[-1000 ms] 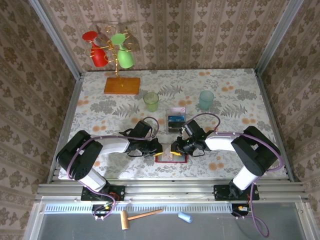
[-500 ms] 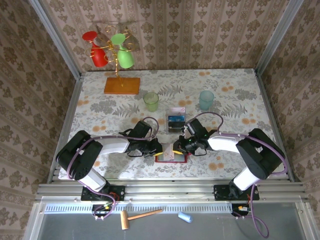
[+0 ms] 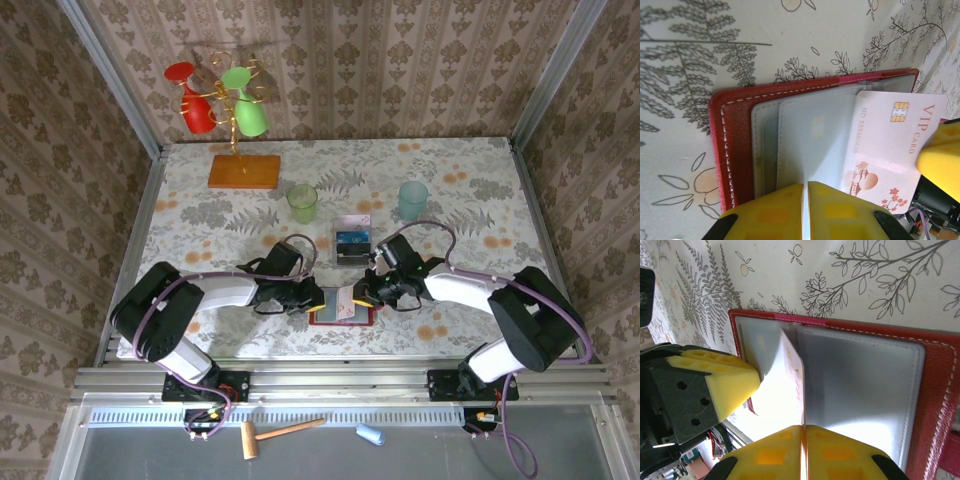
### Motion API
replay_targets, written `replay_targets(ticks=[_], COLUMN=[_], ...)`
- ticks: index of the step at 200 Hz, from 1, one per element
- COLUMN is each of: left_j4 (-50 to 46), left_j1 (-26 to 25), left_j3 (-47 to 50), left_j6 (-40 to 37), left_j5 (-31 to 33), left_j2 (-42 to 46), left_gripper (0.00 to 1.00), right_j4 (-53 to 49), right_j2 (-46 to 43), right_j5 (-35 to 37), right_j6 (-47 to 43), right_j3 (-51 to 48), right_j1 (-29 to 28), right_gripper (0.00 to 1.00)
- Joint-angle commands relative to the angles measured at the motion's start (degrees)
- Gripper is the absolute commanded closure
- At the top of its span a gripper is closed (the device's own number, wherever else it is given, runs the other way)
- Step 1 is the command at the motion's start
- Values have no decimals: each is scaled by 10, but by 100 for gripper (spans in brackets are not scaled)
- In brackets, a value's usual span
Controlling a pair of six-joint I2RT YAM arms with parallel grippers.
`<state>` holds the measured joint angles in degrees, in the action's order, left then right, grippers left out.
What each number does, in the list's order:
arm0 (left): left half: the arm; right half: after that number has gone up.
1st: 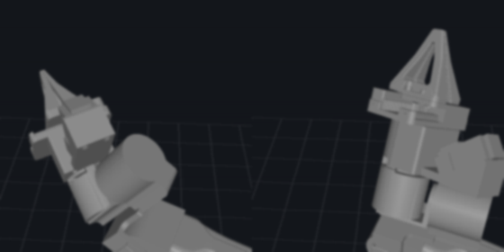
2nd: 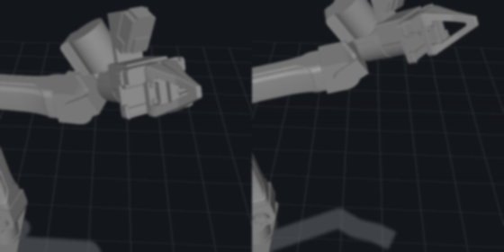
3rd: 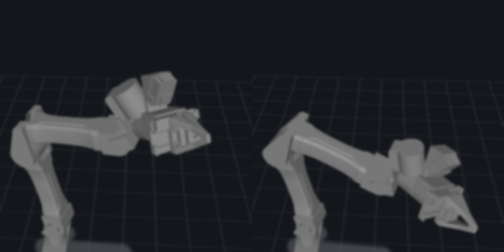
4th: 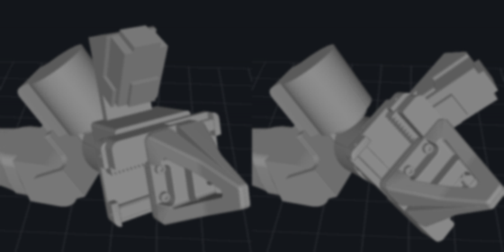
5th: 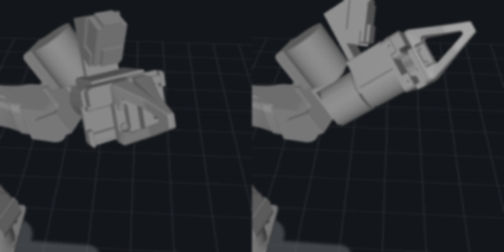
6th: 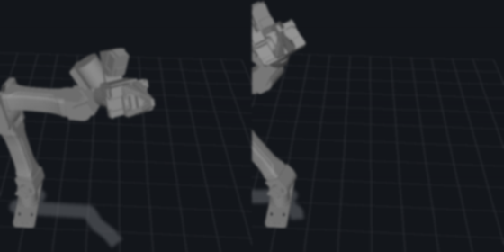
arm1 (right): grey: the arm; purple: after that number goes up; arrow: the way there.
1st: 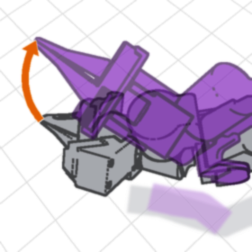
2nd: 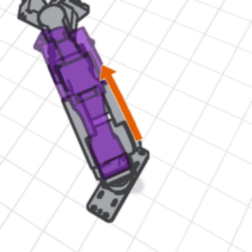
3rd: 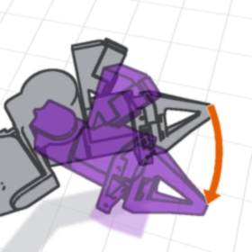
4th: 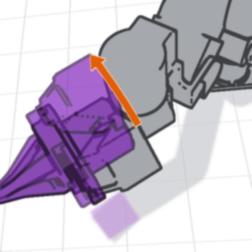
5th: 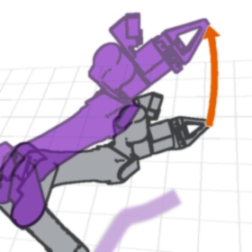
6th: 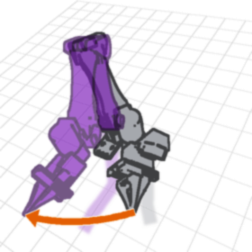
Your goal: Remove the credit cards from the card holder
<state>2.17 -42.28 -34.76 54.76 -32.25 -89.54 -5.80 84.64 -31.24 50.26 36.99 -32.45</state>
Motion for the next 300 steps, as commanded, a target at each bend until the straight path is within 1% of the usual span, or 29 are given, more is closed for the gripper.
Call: replay_targets(ticks=[1,27,45,69,106,120,158,174,209,237,300], left_j4=[-32,-35,-35,-33,-34,-35,-36,-37,-41,-48,-76], left_j1=[4,4,4,4,5,6,9,11,14,18,36], left_j3=[13,14,16,18,13,12,7,6,6,8,26], left_j6=[-10,-10,-10,-8,-12,-12,-12,-12,-12,-13,-14], left_j5=[14,15,16,17,16,16,16,16,21,26,43], left_j2=[7,11,15,17,24,26,33,37,50,65,126], left_gripper=[88,88,88,88,84,83,80,80,79,77,76], right_j4=[-40,-71,-110,-184,-310,-339,-428,-469,-534,-559,-637], right_j2=[-23,-40,-45,-45,-36,-26,3,28,82,119,220], right_j5=[15,23,33,50,100,121,166,205,240,271,288], right_j6=[-21,-39,-68,-148,-305,-375,-618,-686,-819,-882,-964], right_j3=[4,18,36,81,164,191,267,312,397,457,631], right_j1=[4,5,5,5,5,1,-15,-16,-16,-16,5], right_gripper=[91,92,94,98,100,100,100,100,100,100,100])
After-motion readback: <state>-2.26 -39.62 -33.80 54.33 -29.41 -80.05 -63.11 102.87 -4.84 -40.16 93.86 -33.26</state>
